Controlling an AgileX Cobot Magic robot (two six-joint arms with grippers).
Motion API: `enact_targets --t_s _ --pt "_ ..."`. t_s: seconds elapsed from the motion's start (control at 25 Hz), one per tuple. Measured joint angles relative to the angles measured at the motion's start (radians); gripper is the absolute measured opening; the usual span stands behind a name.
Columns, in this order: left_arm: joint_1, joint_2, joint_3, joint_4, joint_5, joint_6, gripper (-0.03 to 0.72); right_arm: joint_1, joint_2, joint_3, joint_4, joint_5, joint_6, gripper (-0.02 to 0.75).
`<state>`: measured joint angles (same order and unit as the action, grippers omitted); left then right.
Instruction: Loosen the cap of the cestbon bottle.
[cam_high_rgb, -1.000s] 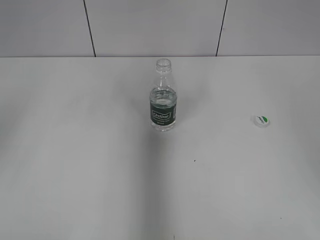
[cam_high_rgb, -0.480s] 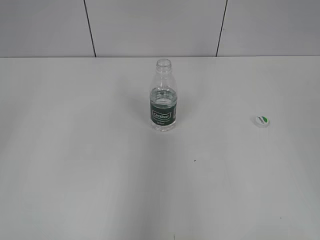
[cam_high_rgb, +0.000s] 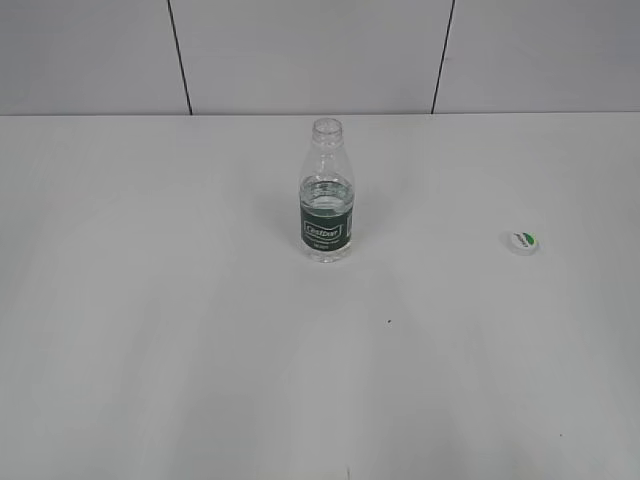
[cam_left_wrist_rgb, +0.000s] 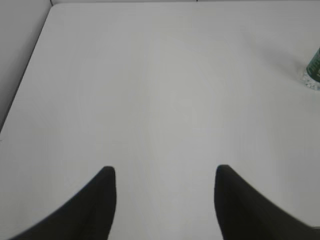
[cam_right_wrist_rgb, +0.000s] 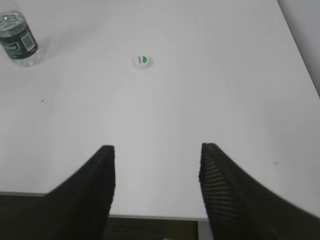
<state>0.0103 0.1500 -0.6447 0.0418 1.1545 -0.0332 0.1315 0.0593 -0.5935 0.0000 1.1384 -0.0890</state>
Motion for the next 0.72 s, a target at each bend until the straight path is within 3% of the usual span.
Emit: enact_targets --t_s 0.32,0.72 --pt "0.0 -0.157 0.075 -0.033 0.067 0.033 0.377 0.0 -0.065 0.057 0.0 -0.033 -0.01 0.42" --pt "0.0 -0.157 0.119 -0.042 -0.07 0.053 0.372 0.0 -0.065 0.077 0.009 -0.044 -0.02 0.42"
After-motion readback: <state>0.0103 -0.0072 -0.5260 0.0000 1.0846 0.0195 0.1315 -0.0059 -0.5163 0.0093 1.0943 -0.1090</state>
